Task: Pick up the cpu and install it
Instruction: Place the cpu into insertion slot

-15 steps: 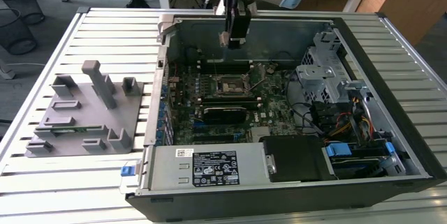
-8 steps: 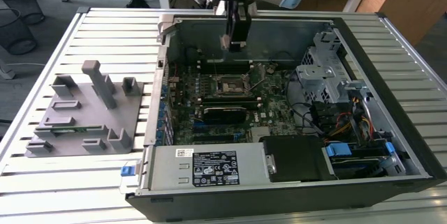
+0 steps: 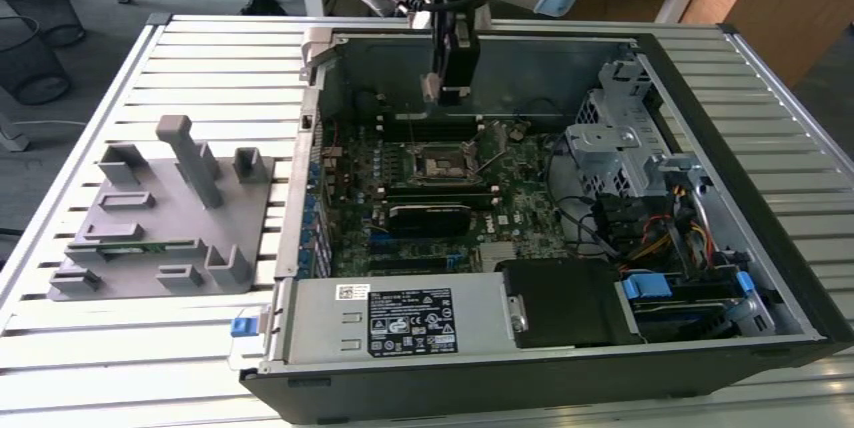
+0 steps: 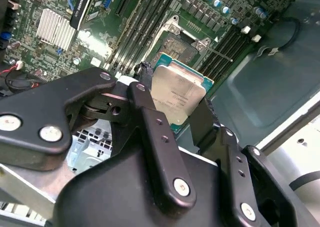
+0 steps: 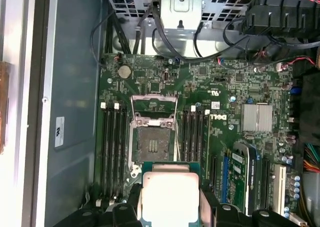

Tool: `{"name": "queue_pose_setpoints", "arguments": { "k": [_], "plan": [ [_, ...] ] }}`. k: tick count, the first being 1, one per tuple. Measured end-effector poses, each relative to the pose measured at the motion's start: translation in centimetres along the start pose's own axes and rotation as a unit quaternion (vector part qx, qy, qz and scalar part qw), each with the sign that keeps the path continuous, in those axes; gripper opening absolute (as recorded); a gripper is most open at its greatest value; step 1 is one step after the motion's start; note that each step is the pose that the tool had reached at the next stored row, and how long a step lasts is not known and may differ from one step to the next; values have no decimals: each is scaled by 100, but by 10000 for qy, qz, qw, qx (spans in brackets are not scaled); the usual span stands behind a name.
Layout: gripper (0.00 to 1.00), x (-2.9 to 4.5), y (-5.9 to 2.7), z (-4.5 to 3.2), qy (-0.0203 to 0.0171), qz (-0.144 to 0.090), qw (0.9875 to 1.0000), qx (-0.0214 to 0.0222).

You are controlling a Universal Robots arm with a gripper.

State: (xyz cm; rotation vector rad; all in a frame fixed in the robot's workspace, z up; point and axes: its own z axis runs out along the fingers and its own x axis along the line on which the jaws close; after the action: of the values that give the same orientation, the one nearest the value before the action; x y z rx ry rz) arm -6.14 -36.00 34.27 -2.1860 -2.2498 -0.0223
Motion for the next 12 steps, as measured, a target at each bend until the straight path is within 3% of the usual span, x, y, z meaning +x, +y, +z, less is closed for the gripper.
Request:
{"name": "queue_pose_setpoints", "arguments": {
  "k": [4,12],
  "plan": [
    [54,1,4,71,-3,2,10000,0],
    [54,17,100,187,-3,-77,10000,1]
  ]
}}
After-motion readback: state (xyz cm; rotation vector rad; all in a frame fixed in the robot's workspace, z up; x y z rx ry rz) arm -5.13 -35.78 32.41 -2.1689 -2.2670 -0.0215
